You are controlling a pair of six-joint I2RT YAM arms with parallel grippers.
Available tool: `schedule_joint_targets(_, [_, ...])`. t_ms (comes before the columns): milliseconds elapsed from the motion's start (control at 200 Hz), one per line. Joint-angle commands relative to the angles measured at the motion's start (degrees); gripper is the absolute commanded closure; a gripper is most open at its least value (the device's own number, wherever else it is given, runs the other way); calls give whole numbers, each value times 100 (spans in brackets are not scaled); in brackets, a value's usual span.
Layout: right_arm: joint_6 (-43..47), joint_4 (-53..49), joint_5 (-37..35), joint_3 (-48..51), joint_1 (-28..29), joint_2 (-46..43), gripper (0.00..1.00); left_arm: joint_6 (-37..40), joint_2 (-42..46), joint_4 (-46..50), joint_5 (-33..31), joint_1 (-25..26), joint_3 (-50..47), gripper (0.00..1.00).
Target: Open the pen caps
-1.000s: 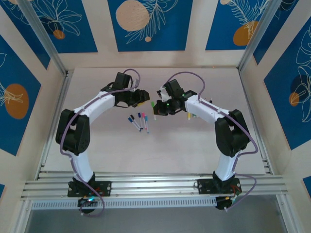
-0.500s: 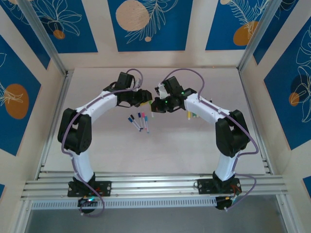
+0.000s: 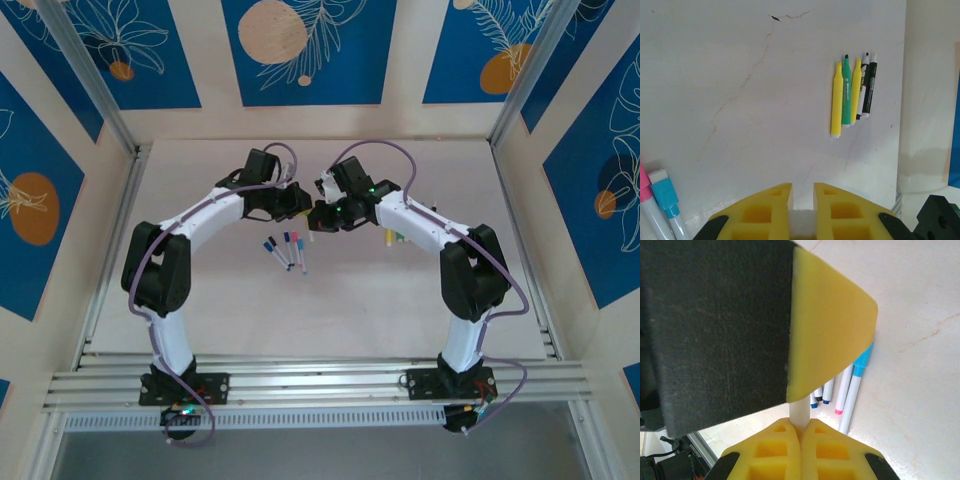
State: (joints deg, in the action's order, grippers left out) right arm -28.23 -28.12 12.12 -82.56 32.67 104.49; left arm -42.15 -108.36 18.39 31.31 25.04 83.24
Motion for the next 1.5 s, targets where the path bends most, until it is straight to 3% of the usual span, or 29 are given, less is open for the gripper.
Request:
schedule_joint_targets(0, [19, -189, -2, -89, 21, 23, 81, -73, -80, -131, 20, 54, 61, 100])
schedule_joint_targets(70, [27, -194, -7, -46, 44, 42, 67, -99, -89, -164, 29, 54, 52, 100])
schedule_joint_targets(330, [3, -126, 7, -63, 100, 145, 65, -151, -84, -213, 67, 54, 62, 100])
schedule_joint_targets(555, [15, -253, -34, -216, 148, 243, 77, -144, -88, -192, 44, 45, 96, 100])
schedule_joint_targets(670, [-22, -273, -85, -124, 144, 180, 100, -102, -115, -135, 20, 28, 164, 100])
schedule_joint_targets(825, [-92, -125, -44, 195, 152, -47, 100, -38, -198, -46, -41, 23, 298, 100])
schedule_joint_targets(955, [-205, -126, 74, 524, 276, -276, 100, 158, -369, 412, -457, -87, 701, 100])
schedule_joint_targets(1311, [-1096, 100, -135, 1956, 1532, -1133, 100, 111, -1236, 854, -785, -532, 2083, 100])
schedule_joint_targets(1491, [-1146, 72, -329, 2013, 1448, -1275, 100, 118, -1277, 911, -873, -551, 2205, 100])
